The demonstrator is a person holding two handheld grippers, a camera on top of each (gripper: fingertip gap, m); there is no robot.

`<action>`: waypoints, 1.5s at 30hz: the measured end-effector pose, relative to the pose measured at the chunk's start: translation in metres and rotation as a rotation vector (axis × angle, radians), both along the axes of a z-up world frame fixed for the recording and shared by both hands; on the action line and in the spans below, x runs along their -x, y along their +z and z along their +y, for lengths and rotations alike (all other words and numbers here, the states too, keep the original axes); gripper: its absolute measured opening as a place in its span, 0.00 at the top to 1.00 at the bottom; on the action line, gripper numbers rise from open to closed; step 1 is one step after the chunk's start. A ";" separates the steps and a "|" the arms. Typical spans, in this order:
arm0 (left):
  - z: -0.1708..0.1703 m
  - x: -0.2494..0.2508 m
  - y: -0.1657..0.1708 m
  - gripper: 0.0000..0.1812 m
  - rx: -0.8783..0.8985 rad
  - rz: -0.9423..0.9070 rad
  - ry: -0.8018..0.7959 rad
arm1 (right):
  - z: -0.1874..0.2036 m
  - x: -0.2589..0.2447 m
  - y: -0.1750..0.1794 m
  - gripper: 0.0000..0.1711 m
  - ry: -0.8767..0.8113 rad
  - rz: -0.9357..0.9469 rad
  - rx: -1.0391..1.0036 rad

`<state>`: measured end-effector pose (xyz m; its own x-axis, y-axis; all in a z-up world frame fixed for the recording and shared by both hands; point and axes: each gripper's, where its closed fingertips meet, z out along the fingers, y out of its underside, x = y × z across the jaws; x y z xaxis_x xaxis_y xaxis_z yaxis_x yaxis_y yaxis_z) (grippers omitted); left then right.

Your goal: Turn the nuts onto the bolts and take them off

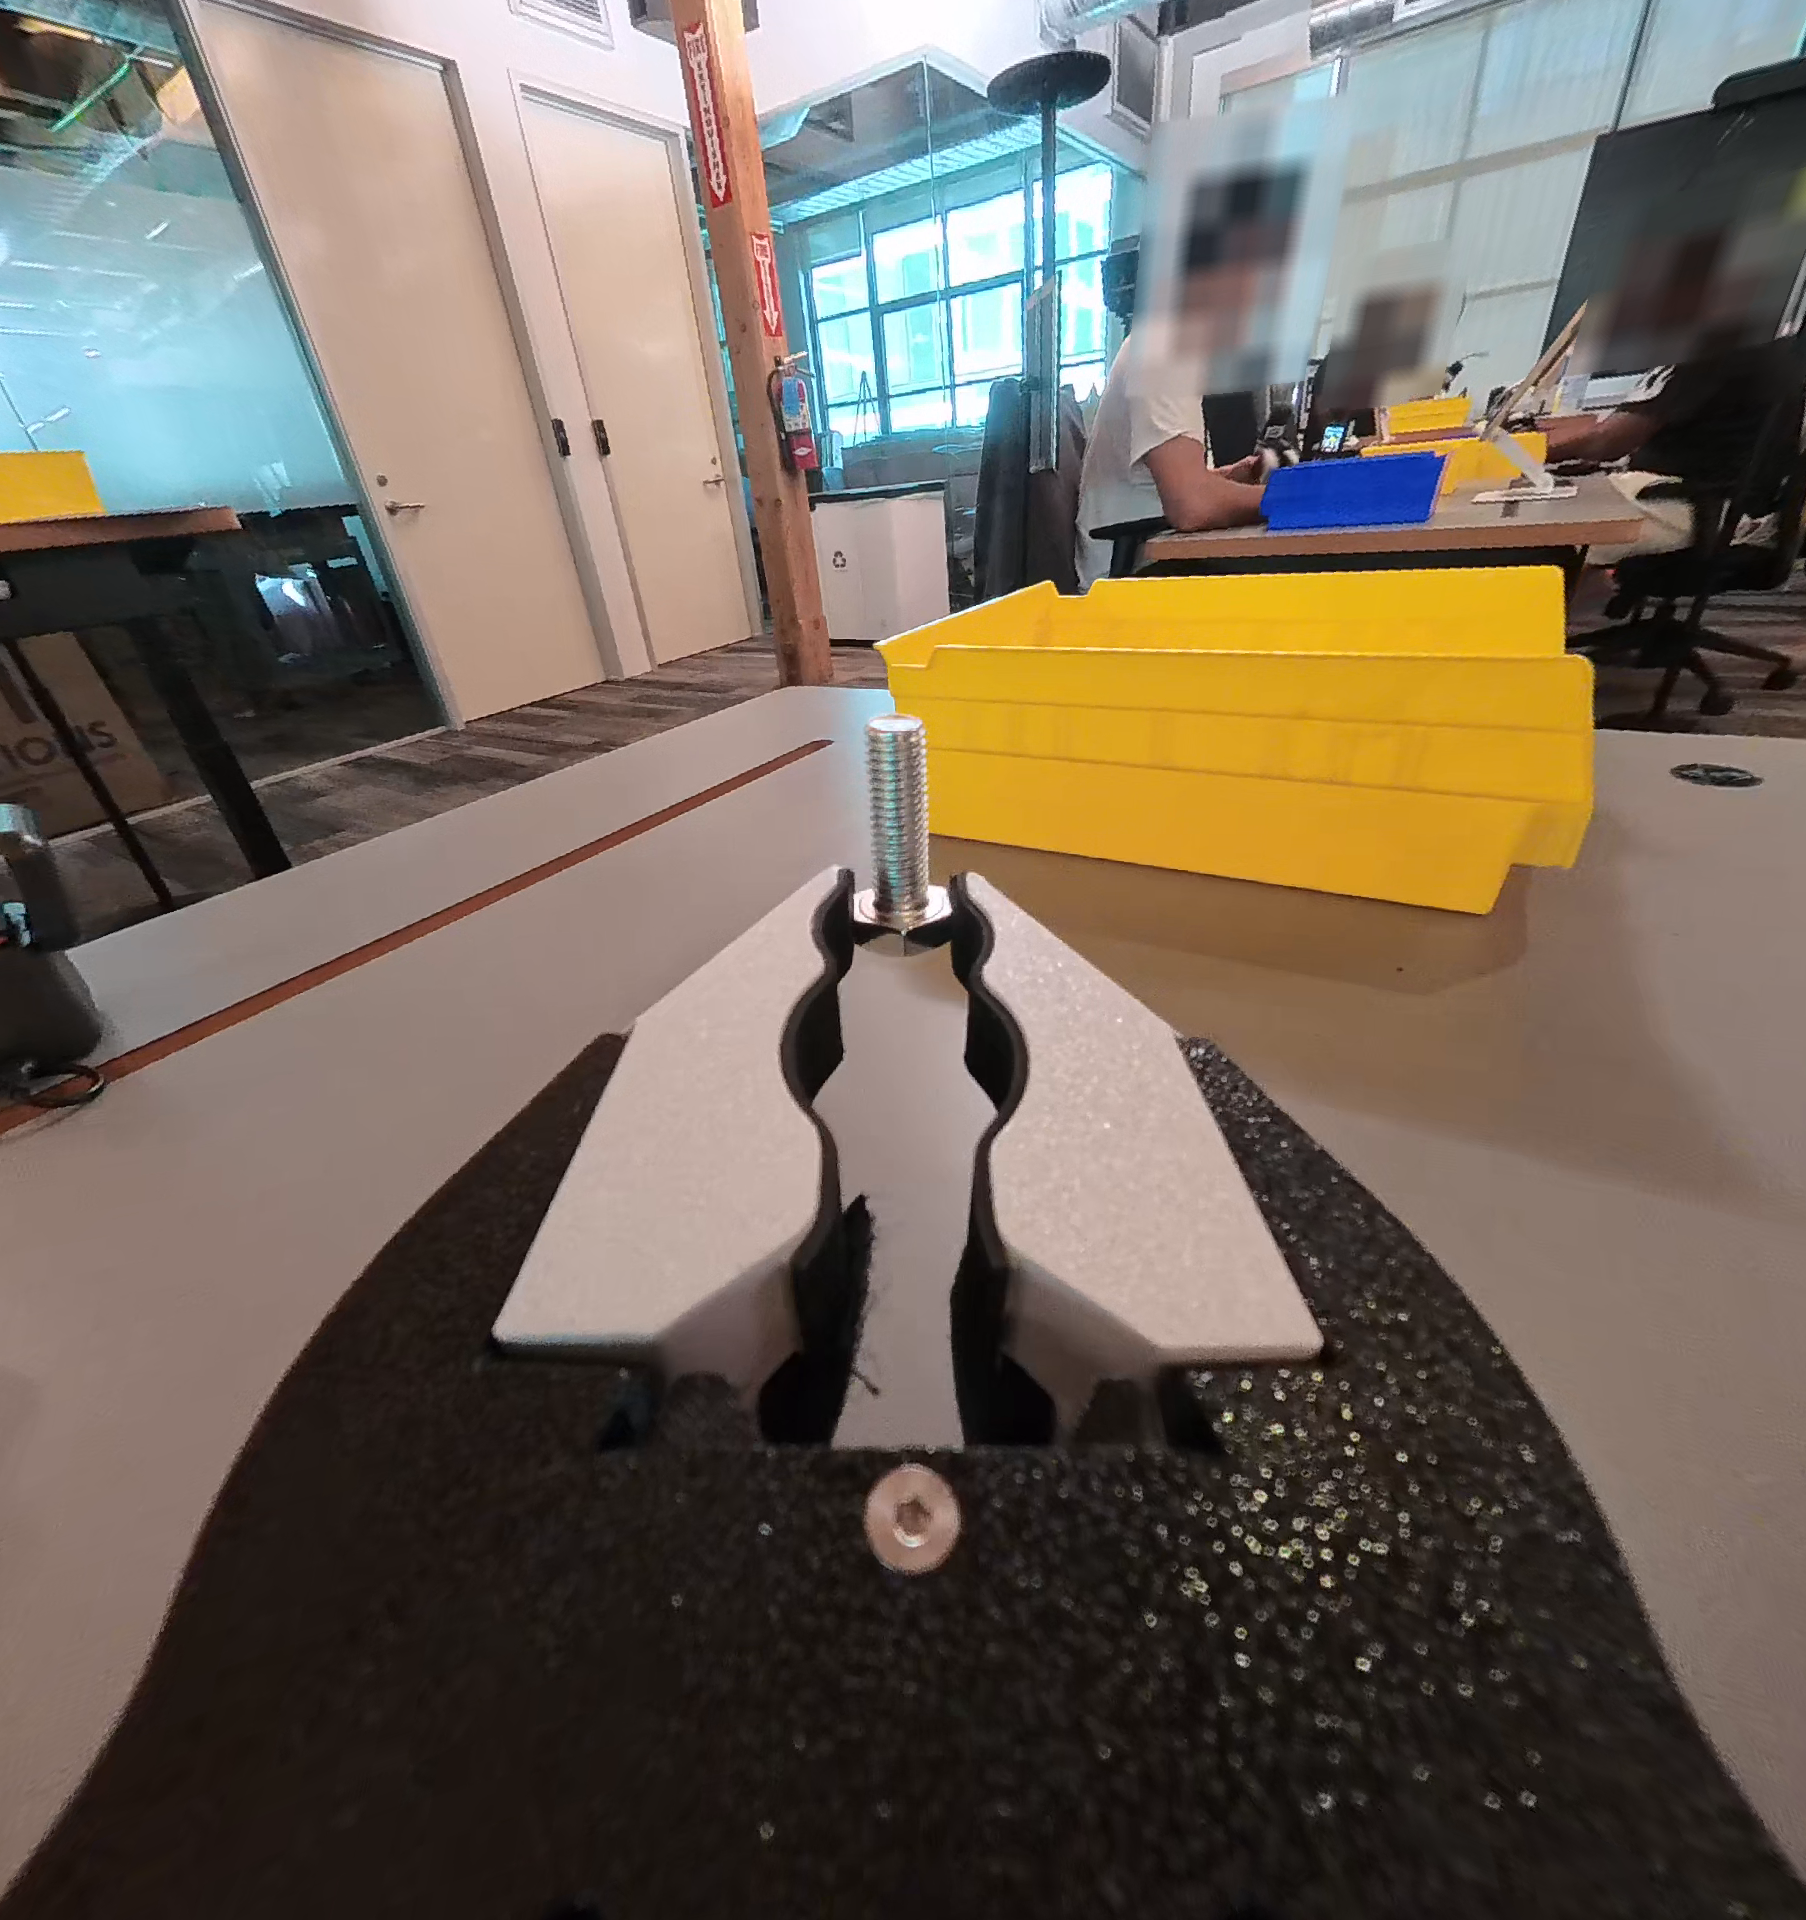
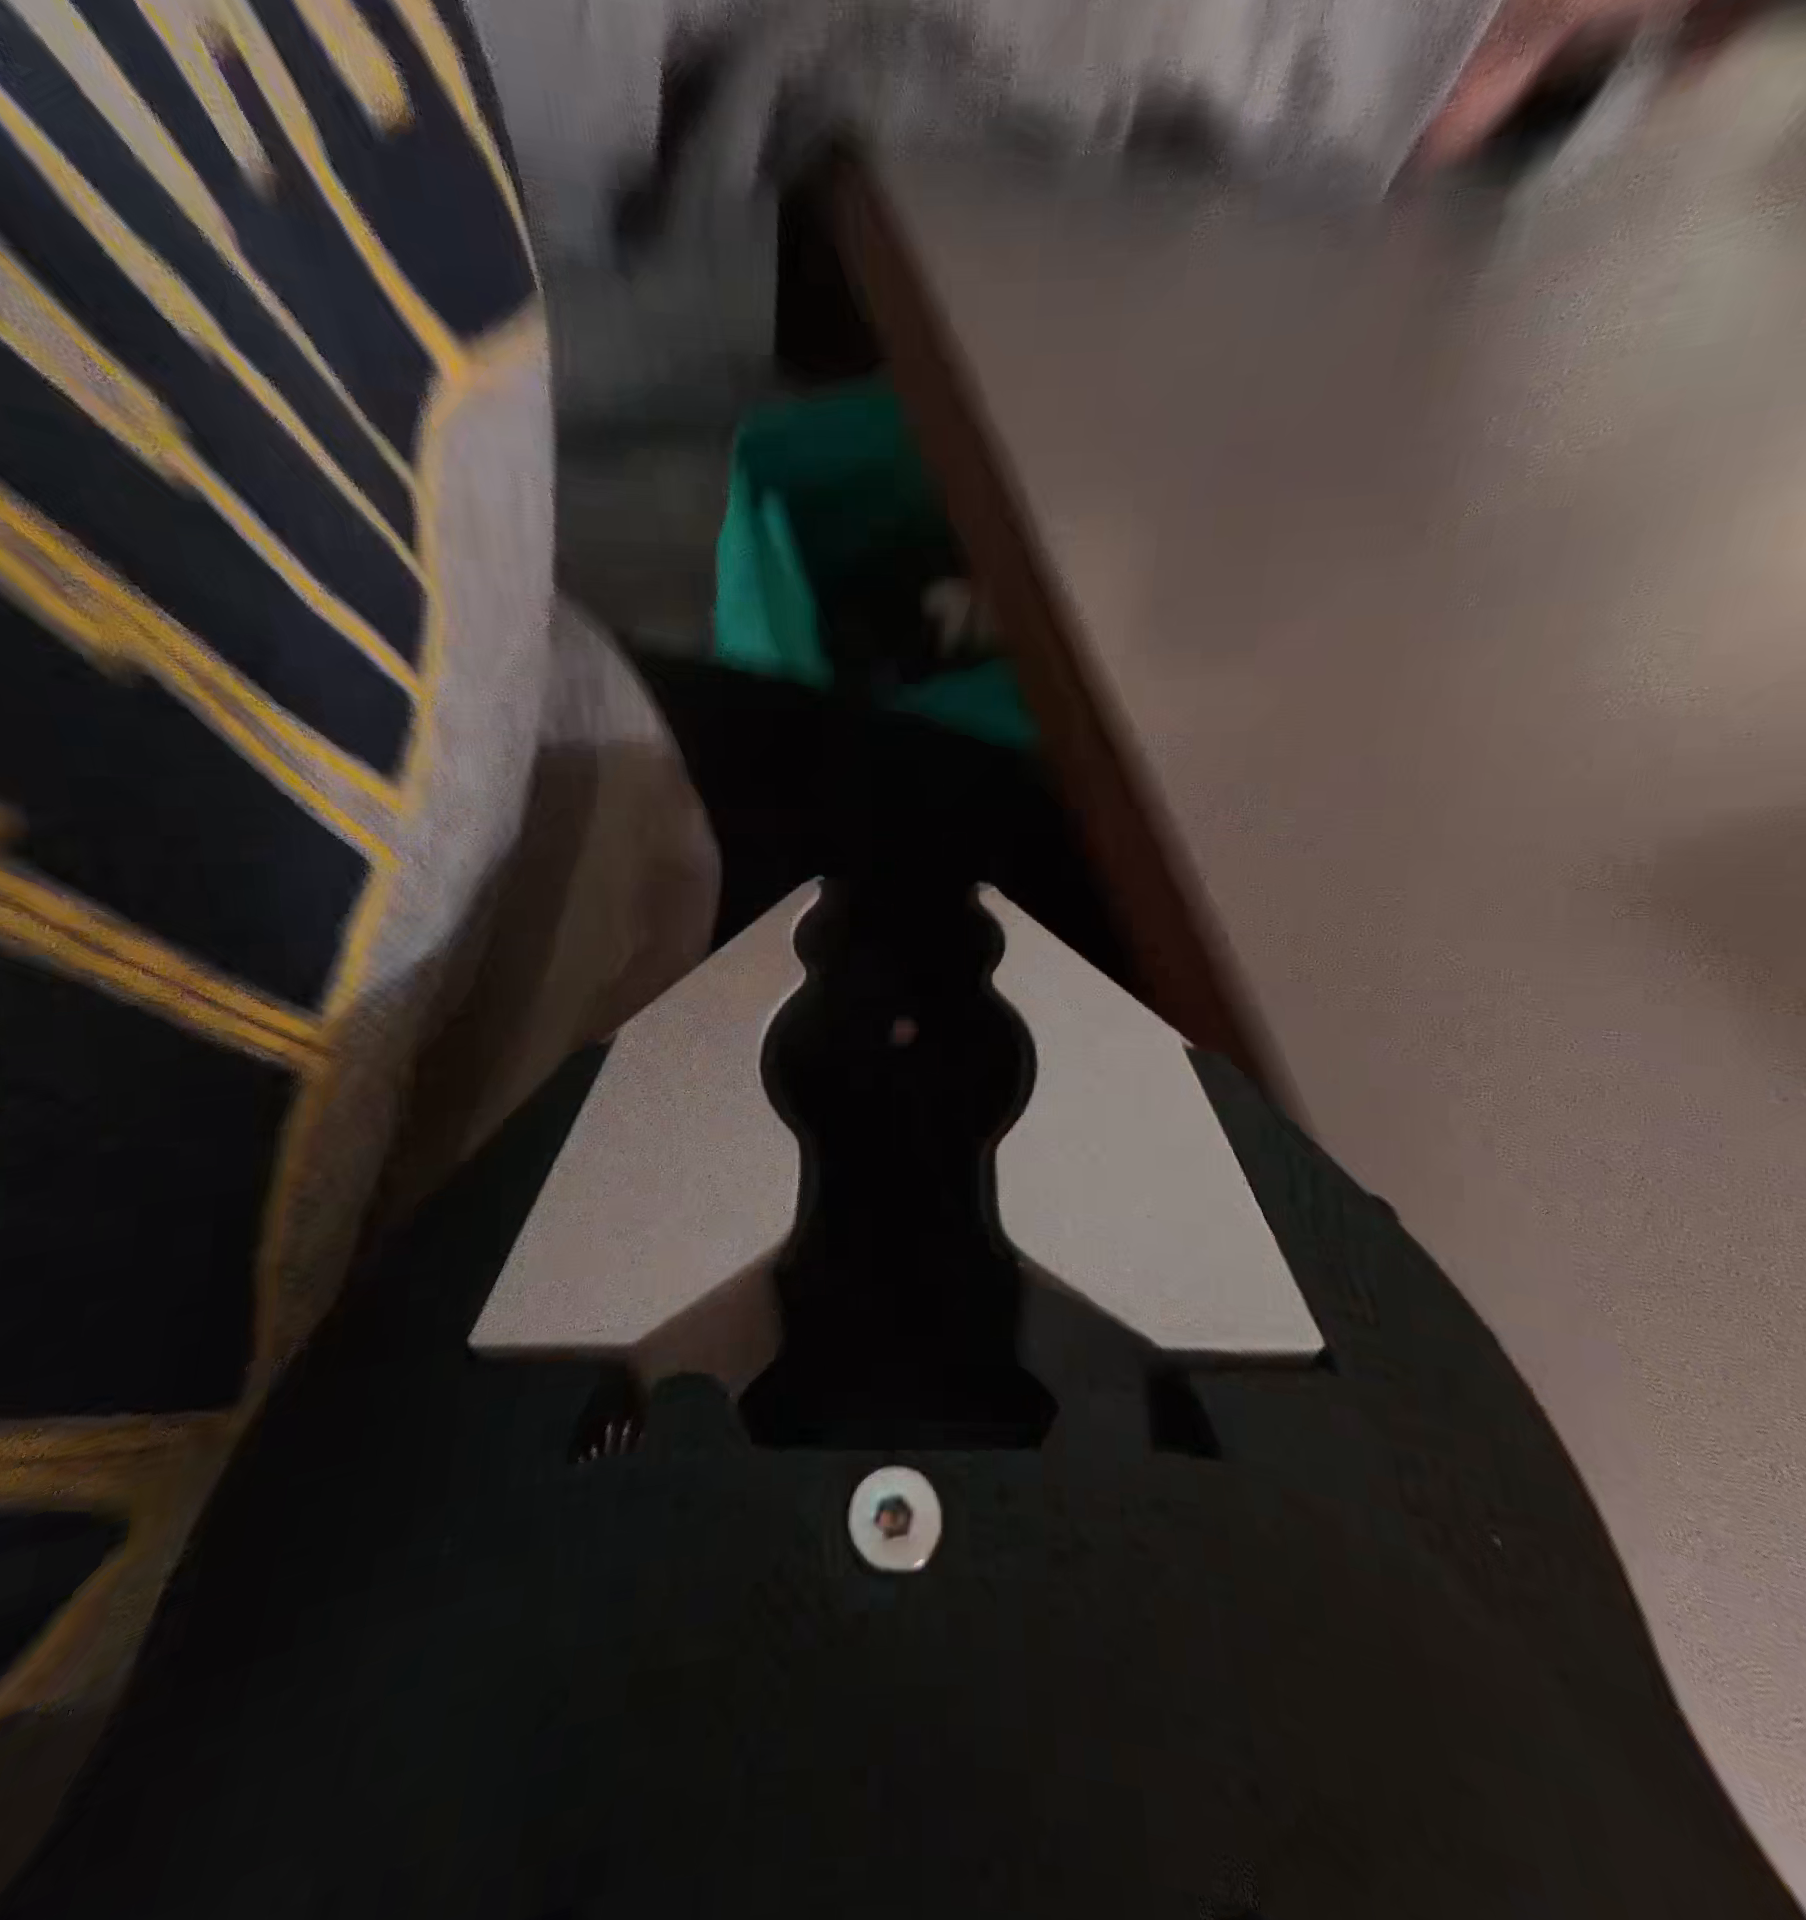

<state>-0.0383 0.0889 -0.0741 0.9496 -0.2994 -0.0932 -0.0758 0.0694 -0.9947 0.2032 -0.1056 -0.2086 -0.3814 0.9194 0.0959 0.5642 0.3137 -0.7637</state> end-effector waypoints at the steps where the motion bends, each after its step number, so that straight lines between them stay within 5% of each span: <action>1: -0.001 0.000 0.000 0.91 0.000 0.003 0.001 | -0.003 -0.010 -0.023 0.83 -0.012 -0.110 0.031; 4: -0.002 -0.002 -0.002 0.91 0.003 0.024 0.006 | -0.010 -0.019 -0.074 0.79 -0.030 -0.338 0.067; 8: -0.003 -0.006 -0.004 0.91 0.008 0.062 0.009 | -0.011 -0.013 -0.101 0.78 0.003 -0.473 0.012; 14: -0.003 -0.007 -0.006 0.91 0.013 0.086 0.010 | 0.001 -0.042 -0.114 0.82 0.067 -0.775 -0.123; 26: -0.003 -0.010 -0.008 0.91 0.026 0.083 -0.017 | -0.006 -0.043 -0.138 0.87 0.183 -0.960 -0.259; 36: -0.002 -0.010 -0.008 0.91 0.027 0.079 -0.018 | -0.010 -0.039 -0.104 0.90 0.147 -0.682 -0.102; 45: -0.003 -0.003 -0.003 0.91 0.006 0.040 0.009 | -0.010 -0.005 0.020 0.90 0.095 -0.055 0.153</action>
<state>-0.0348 0.0857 -0.0771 0.9476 -0.2919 -0.1297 -0.1162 0.0631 -0.9912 0.2079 -0.1152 -0.1886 -0.4676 0.8815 -0.0651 0.5797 0.2502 -0.7755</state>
